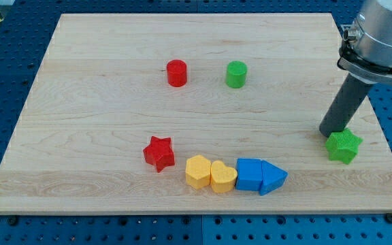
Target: Slide the green star closer to blue triangle
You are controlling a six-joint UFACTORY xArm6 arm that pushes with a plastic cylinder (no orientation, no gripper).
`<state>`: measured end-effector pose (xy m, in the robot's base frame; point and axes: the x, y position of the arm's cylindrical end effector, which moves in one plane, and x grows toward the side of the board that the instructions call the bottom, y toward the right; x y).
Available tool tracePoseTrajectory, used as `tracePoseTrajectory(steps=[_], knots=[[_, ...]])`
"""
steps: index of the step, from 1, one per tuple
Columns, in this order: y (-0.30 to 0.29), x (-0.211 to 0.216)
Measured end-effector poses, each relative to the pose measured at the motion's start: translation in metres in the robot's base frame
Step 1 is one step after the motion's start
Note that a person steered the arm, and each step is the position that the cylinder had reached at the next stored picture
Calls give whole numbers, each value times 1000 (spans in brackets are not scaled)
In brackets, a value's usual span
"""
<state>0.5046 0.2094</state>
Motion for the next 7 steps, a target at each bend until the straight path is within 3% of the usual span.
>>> tracePoseTrajectory(steps=[5,7], knots=[[6,-22],[37,7]])
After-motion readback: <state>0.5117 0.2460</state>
